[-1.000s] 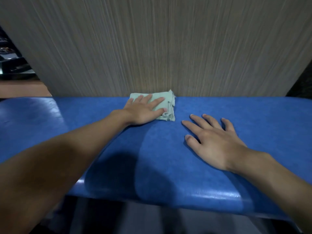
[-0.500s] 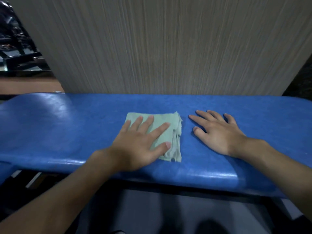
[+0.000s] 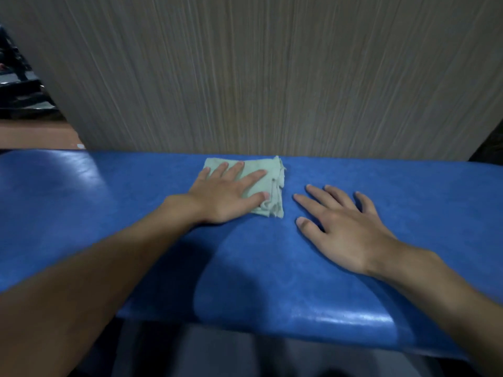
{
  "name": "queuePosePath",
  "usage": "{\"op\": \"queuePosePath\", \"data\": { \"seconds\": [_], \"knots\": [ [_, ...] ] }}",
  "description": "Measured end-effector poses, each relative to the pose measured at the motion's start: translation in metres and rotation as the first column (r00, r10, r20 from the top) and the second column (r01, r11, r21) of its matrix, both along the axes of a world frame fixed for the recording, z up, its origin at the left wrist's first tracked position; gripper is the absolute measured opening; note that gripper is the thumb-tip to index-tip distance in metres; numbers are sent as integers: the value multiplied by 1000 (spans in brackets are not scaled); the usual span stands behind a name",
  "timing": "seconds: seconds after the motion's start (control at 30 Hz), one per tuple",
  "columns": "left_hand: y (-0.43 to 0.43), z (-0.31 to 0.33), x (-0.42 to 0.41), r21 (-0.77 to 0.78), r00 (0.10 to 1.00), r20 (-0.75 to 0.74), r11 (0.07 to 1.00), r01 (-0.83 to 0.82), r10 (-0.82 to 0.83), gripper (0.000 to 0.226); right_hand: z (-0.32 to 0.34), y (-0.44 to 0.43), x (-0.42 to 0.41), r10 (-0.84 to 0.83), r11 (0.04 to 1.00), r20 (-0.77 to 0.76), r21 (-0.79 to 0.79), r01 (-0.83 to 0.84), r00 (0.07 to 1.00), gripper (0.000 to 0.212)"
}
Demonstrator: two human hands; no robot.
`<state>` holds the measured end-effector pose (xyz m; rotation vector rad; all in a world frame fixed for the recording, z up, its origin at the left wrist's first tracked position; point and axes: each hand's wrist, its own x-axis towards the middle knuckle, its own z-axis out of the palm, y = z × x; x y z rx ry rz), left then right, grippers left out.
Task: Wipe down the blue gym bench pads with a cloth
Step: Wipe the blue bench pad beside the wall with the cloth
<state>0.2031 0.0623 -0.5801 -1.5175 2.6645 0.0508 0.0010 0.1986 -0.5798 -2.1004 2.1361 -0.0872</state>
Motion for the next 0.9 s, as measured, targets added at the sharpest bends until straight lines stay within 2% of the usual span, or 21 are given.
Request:
{"op": "queuePosePath", "data": {
  "seconds": [0.13, 0.27, 0.5, 0.63, 0.7, 0.83, 0.9],
  "knots": [
    [-54, 1, -20, -6, 999, -14, 999, -36, 35, 65, 1, 2, 1, -3, 1000, -11, -5, 3, 1000, 62],
    [-63, 0, -23, 2, 999, -14, 999, -35, 35, 67, 1, 2, 1, -13, 1000, 9, -16, 13, 1000, 61],
    [29, -1, 12, -5, 1000, 0, 1000, 25, -25, 65, 2, 1, 0, -34, 999, 35, -23, 35, 999, 59],
    [95, -1, 41, -21, 999, 9, 998, 51, -51, 83, 1, 1, 1, -42, 999, 37, -31, 43, 998, 58],
    [116, -2, 52, -40, 998, -6, 997, 66, -66, 83, 3, -1, 1, -41, 999, 27, -21, 41, 999, 57],
    [129, -2, 59, -23, 999, -7, 999, 47, -47, 81, 13, -7, 3, -23, 995, 34, -93, 26, 999, 52],
    [117, 0, 54, -4, 999, 5, 999, 37, -37, 83, 14, -10, 5, -11, 997, 38, -78, 14, 999, 54]
  ]
}}
